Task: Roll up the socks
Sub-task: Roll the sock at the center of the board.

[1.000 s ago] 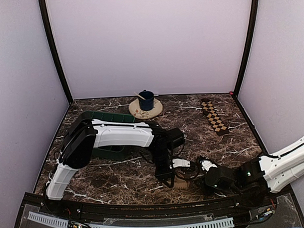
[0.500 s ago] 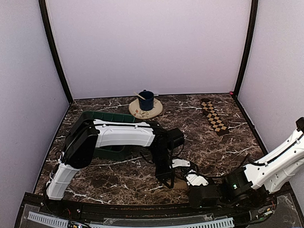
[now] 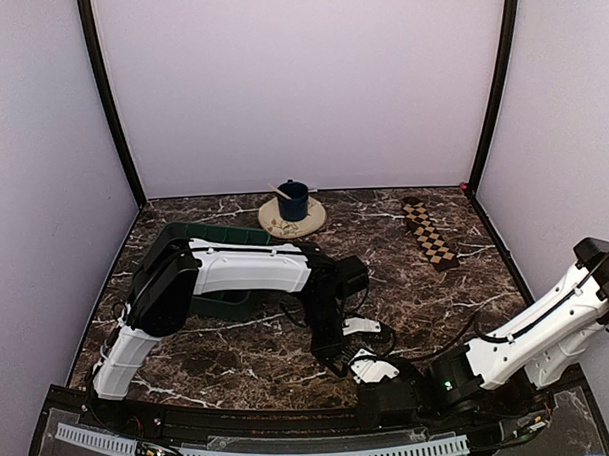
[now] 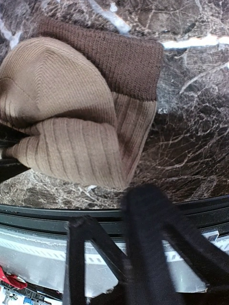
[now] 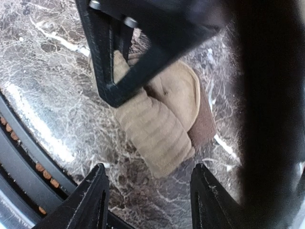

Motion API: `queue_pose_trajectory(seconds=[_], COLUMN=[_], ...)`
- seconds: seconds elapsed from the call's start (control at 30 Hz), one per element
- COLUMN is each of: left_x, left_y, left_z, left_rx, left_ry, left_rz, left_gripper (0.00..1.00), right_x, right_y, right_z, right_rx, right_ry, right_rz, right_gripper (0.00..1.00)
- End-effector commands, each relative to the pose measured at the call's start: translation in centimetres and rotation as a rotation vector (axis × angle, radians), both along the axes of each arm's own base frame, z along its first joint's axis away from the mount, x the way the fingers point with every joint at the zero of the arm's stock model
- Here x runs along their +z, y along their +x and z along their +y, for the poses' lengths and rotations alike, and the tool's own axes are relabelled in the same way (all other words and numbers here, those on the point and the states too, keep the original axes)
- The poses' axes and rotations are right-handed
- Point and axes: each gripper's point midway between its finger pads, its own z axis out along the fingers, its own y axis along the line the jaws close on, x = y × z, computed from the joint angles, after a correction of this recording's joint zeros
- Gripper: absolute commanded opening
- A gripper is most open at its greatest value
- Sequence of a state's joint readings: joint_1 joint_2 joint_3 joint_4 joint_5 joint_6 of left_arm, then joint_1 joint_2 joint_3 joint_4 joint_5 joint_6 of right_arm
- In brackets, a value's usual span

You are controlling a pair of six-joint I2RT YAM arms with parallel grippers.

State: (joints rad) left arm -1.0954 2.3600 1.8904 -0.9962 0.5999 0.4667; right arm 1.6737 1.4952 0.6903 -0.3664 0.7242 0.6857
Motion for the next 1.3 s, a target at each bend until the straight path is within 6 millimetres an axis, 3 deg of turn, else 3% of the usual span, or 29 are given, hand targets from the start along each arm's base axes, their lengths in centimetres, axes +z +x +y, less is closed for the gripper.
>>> queue_pose_trajectory(seconds=[0.0, 0.3, 0.57, 0.7, 1.07, 1.27], left_x=[-5.1, -5.3, -5.2, -5.2, -5.1, -5.1], left_y=[-0.7, -0.3, -0.2, -0.2, -0.3, -0.2], left_z=[3.6, 3.7, 3.6, 3.6, 3.6, 3.6], left_rx=[-0.013, -0.005, -0.003, -0.003, -0.004, -0.004], left_ry=[0.203, 0.204, 0.194, 0.194, 0.194, 0.194], left_rz=[0.014, 0.025, 0.030, 0.033, 0.035, 0.032], left_gripper=[0.00, 0.00, 0.00, 0.00, 0.00, 0.00], right_x=[0.7, 2.2, 0.0, -0.1, -0.7, -1.9], right_y=[0.4, 1.0, 0.0, 0.1, 1.9, 2.3], right_z=[1.3, 1.7, 2.3, 2.5, 1.9, 2.0], right_rx=[0.049, 0.080, 0.179, 0.204, 0.239, 0.272], right_ry=[-0.054, -0.111, -0.204, -0.236, -0.292, -0.325], right_rz=[-0.090, -0.169, -0.095, -0.094, -0.048, -0.003], right_gripper=[0.54, 0.54, 0.53, 0.53, 0.52, 0.46])
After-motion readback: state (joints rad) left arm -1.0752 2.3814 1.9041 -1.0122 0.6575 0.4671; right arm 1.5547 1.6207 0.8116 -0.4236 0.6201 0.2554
